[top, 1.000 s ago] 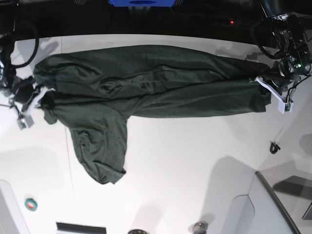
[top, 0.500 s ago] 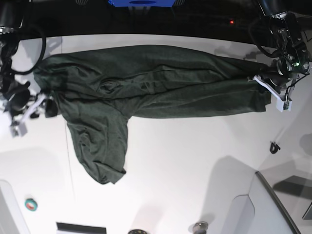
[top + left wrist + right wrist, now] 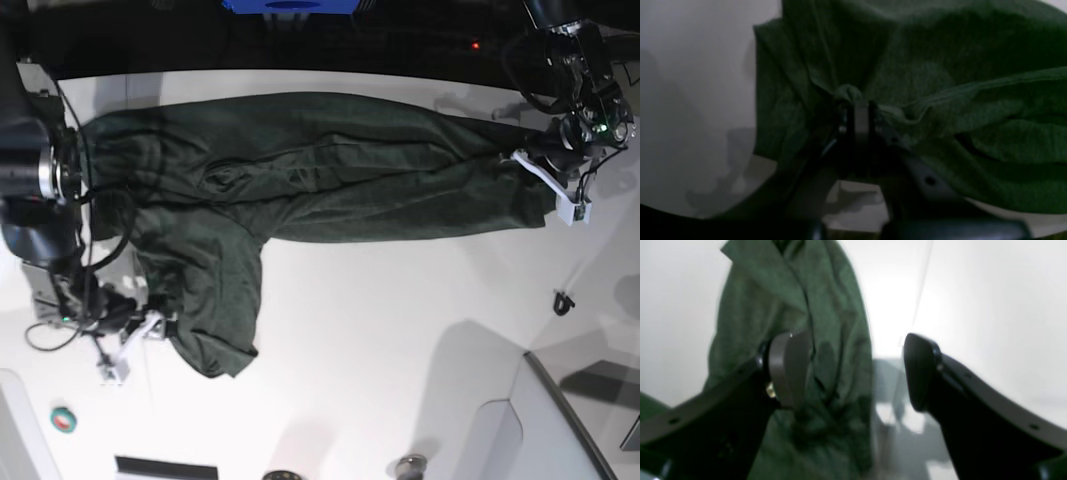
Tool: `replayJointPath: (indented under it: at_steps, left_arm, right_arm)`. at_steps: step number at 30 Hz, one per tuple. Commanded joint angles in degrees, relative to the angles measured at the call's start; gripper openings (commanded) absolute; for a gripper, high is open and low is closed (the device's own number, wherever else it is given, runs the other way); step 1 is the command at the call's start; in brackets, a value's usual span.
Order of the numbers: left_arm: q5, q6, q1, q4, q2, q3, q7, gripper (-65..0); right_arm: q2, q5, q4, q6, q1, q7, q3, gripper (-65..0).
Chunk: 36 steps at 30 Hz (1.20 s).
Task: Layout the t-shirt on the table in an organized manner, then fold the t-shirt properly
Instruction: 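Release the shirt with the right gripper and reach to the bunched sleeve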
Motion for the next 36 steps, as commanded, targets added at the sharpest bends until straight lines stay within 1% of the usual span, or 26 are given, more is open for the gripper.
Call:
replayJointPath:
  at_steps: [1,2,4,7,10,12,13,14,15,16,17,18,19,20,21,25,28,33,36]
  left_arm:
    - [-0.3,0.3,-0.2,0.9,-0.8,-0.3,-0.8,-65.0]
    - [-0.3,0.3,-0.2,1.0,-0.8,-0.3,-0.8,-65.0]
    - [-0.3,0.3,-0.2,1.0,-0.8,-0.3,-0.8,-65.0]
    - [-0.3,0.3,-0.2,1.0,-0.8,-0.3,-0.8,-65.0]
    - [-0.3,0.3,-0.2,1.0,-0.8,-0.3,-0.8,-65.0]
    - [-0.3,0.3,-0.3,0.9,-0.8,-0.3,-0.8,-65.0]
    - [-0.3,0.3,-0.3,0.9,-0.8,-0.3,-0.8,-65.0]
    - [-0.3,0.3,-0.3,0.9,-0.8,-0.3,-0.8,-65.0]
    - [-0.3,0.3,-0.4,0.9,-0.8,-0.3,-0.8,-65.0]
    - [-0.3,0.3,-0.5,0.9,-0.8,-0.3,-0.8,-65.0]
    - [-0.3,0.3,-0.5,0.9,-0.8,-0.3,-0.8,-65.0]
    - [-0.3,0.3,-0.6,0.9,-0.8,-0.3,-0.8,-65.0]
    - [-0.3,0.3,-0.6,0.9,-0.8,-0.3,-0.8,-65.0]
    - [-0.3,0.3,-0.6,0.9,-0.8,-0.3,-0.8,-65.0]
    - [-0.3,0.3,-0.6,0.9,-0.8,-0.3,-0.8,-65.0]
    - [-0.3,0.3,-0.5,0.9,-0.8,-0.3,-0.8,-65.0]
    - [-0.3,0.3,-0.5,0.9,-0.9,-0.3,-0.8,-65.0]
    - [-0.3,0.3,-0.6,0.9,-1.0,-0.3,-0.8,-65.0]
    - [-0.3,0.3,-0.7,0.9,-1.1,-0.3,-0.8,-65.0]
  right_arm:
    - [0.4,0.1,-1.2,0.3,2.7,2.6,0.0,-22.8]
    - [0.3,-0.2,-2.3,0.2,2.8,3.9,0.0,-22.8]
    - [0.0,-0.5,-3.2,-0.4,2.4,4.5,-0.1,-23.0]
    - [0.0,-0.5,-2.7,-3.6,-0.5,4.7,-0.2,-23.0]
    - [0.0,-0.5,-2.7,-4.1,-2.1,6.1,-0.2,-23.1]
    - [0.1,-0.5,-2.7,-4.1,-2.8,6.1,-0.2,-23.7]
    - [0.1,-0.5,-2.7,-4.1,-2.9,5.9,-0.2,-26.4]
    - [0.1,-0.5,-2.7,-4.1,-3.3,5.9,-0.2,-31.5]
    - [0.0,-0.5,-2.7,-4.1,-3.4,5.9,-0.2,-39.0]
    - [0.0,-0.5,-2.7,-4.1,-3.4,5.8,-0.1,-48.2]
    - [-0.1,-0.4,-2.7,-4.1,-3.4,5.8,-0.1,-59.0]
    - [-0.1,-0.4,-2.5,-4.1,-3.4,5.8,0.0,-65.0]
    - [-0.1,-0.4,-1.6,-4.1,-3.4,5.7,0.0,-65.0]
    - [-0.1,-0.4,-0.3,-4.0,-3.4,5.4,0.0,-63.5]
    - [-0.1,-0.4,1.3,-4.0,-3.6,4.4,0.2,-64.5]
    - [0.0,-0.2,11.8,-4.0,-6.0,-2.5,0.3,-65.0]
    - [0.1,-0.2,26.0,-4.0,-11.4,-9.7,0.3,-65.0]
    - [-0.2,-0.1,54.4,-4.0,-23.5,-20.6,0.0,-65.0]
    - [-1.7,-0.1,67.2,-3.9,-30.1,-25.9,-0.1,-65.0]
